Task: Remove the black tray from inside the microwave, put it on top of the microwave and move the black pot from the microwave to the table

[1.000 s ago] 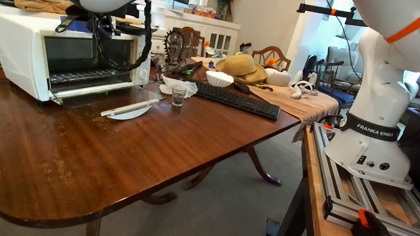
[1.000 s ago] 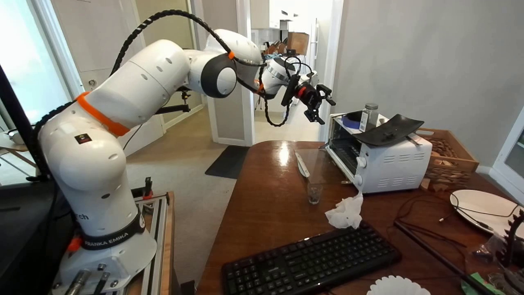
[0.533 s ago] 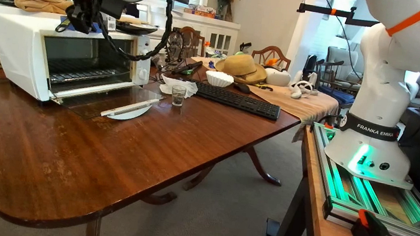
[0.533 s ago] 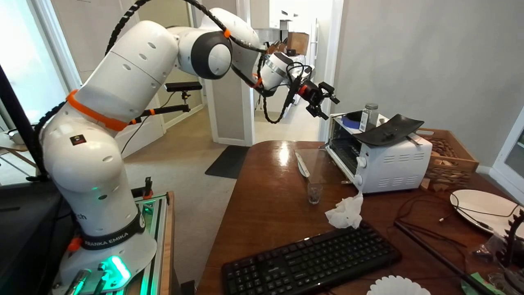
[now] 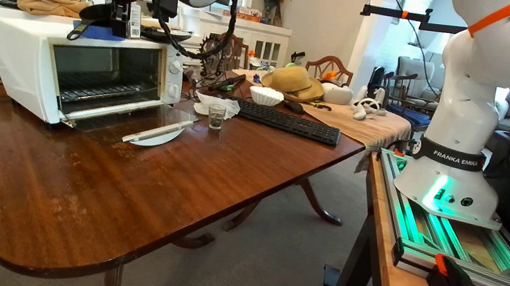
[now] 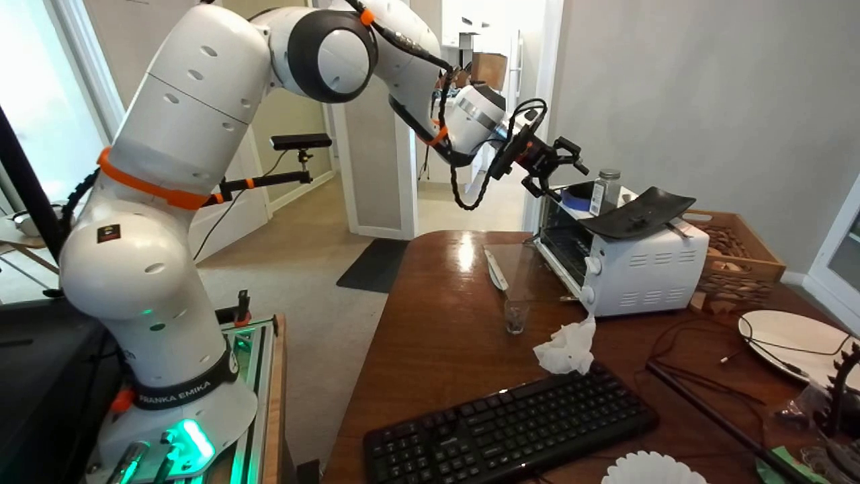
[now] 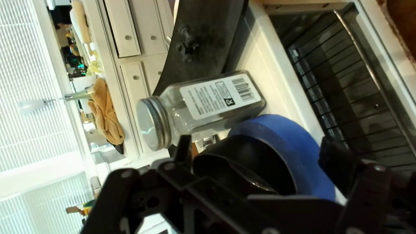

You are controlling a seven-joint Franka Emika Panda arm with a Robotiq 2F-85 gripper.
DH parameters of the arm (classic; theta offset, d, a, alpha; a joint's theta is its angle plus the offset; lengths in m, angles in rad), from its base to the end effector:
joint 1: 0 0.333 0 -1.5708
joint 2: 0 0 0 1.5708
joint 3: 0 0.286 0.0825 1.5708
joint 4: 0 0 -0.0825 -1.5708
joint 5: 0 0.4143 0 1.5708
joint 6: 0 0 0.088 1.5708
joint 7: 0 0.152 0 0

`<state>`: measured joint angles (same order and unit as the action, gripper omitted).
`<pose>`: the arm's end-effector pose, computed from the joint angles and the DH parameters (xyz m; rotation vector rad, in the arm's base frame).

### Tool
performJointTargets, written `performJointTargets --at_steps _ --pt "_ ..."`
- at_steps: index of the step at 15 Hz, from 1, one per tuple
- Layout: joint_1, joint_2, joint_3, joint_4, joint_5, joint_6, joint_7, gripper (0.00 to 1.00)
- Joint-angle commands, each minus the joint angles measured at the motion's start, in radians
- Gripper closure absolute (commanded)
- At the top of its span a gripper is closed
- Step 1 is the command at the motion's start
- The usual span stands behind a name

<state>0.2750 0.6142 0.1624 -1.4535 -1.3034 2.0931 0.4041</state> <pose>0.7288 0.2260 0.2982 2.0302 0.7319 0.5429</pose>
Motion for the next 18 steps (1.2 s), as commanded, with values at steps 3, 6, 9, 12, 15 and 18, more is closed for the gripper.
performJointTargets --at_steps 3,6,9,12,15,18 --pt "0.022 -0.075 0.008 -0.103 0.011 0.079 -0.083 0.0" --pt "0.024 -0.106 0.019 -0.146 0.016 0.125 -0.094 0.0" --pt "0.012 -0.161 0.014 -0.213 -0.007 0.216 -0.072 0.0" --pt "0.029 -0.125 0.005 -0.156 0.008 0.18 -0.081 0.0" --pt "0.022 -0.153 0.005 -0.184 0.007 0.187 -0.081 0.0" --pt "-0.012 -0.195 0.011 -0.235 0.021 0.245 -0.169 0.0"
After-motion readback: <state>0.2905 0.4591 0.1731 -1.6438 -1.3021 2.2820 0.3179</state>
